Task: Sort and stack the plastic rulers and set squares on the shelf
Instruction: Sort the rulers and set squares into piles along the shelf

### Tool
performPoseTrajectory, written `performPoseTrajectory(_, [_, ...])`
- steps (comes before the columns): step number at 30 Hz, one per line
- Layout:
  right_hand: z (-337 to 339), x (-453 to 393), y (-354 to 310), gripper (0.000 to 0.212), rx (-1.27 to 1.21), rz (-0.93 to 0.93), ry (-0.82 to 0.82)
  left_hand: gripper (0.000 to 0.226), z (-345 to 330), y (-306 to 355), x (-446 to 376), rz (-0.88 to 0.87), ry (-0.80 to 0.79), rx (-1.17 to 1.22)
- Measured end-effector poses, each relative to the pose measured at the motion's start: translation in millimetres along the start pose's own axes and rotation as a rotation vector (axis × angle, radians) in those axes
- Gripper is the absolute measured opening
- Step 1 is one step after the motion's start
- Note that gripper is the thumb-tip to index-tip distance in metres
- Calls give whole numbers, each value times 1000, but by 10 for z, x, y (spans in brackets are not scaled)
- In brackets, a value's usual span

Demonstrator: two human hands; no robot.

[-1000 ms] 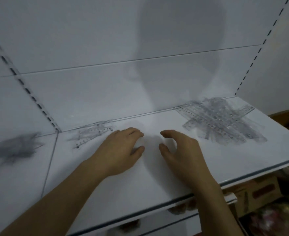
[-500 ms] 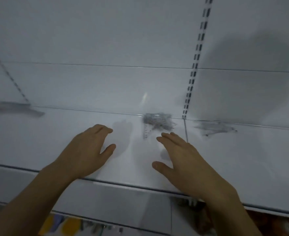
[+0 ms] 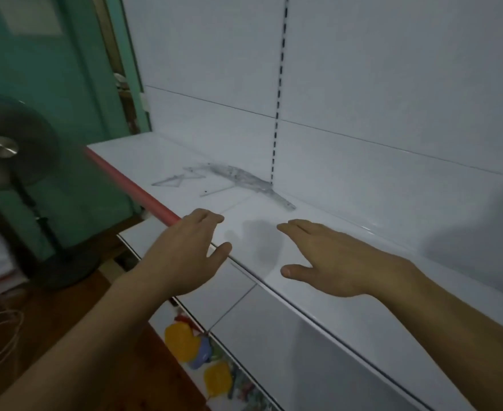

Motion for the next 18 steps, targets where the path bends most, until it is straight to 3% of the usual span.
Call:
performPoseTrajectory(4, [-60, -729, -129, 78, -4, 62, 26, 62, -99, -445, -278, 59, -13, -24])
performPoseTrajectory(12, [-353, -1979, -162, 77, -46, 90, -75, 66, -307, -1445, -1081, 196, -116, -125])
performPoseTrajectory(18, [-489, -2724, -247, 72, -103, 111, -43, 64, -507, -1954, -1515, 199, -159, -145])
Point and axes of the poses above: each hand's wrist, its own x-axis away from the middle knuckle, its own z-axis out of the back of the hand, y = z × x, the point moved 5 cm from there along -x, towards the middle knuckle, and after that the axes turned 12 degrees about y, right-handed, at the moved point
